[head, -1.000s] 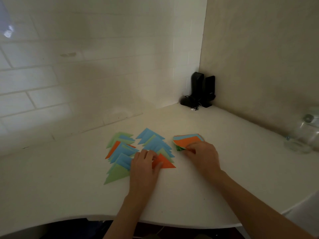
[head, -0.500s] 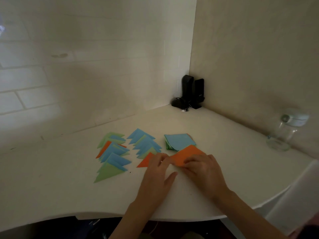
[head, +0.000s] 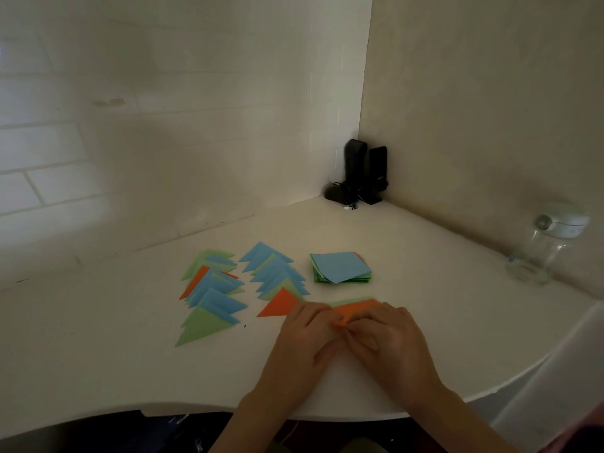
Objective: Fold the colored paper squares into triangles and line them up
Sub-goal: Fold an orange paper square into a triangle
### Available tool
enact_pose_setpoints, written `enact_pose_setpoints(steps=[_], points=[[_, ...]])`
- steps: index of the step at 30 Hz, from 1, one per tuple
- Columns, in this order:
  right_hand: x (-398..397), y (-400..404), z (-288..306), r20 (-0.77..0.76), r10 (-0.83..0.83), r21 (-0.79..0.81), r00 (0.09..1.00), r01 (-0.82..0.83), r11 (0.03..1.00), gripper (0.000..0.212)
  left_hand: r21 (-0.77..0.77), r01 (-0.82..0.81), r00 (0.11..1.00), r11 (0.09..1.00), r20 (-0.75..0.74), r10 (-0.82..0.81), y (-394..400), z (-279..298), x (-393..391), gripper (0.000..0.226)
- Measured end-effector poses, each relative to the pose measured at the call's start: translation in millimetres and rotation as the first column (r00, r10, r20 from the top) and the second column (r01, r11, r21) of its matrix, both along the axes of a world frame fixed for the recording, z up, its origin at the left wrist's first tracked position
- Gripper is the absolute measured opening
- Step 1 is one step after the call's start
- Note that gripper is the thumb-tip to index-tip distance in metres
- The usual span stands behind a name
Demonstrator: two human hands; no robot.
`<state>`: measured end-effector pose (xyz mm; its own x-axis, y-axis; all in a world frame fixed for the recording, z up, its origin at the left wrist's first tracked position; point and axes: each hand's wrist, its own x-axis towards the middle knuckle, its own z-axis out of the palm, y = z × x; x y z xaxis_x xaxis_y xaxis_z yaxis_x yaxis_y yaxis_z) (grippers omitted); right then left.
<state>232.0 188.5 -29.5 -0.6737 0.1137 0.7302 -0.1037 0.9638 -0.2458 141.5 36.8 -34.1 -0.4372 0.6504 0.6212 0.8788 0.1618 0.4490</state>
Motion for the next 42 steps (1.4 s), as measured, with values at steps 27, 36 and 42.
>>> enact_pose_setpoints(steps=[27, 36, 42], points=[[-7, 21, 10, 0.499, 0.281, -0.575, 0.820, 0.072, 0.815, 0.027, -0.137, -0.072, 0.859, 0.988, 0.495, 0.131, 1, 10, -15, 0.021], [-6, 9, -5, 0.392, 0.197, -0.370, 0.899, -0.042, 0.928, 0.029, -0.074, 0.084, 0.945, 0.994, 0.321, -0.056, -15, 4, -14, 0.041], [-7, 20, 6, 0.269, 0.373, -0.472, 0.888, -0.216, 0.855, 0.014, -0.042, -0.067, 0.998, 0.997, -0.009, 0.067, -12, -12, -21, 0.014]])
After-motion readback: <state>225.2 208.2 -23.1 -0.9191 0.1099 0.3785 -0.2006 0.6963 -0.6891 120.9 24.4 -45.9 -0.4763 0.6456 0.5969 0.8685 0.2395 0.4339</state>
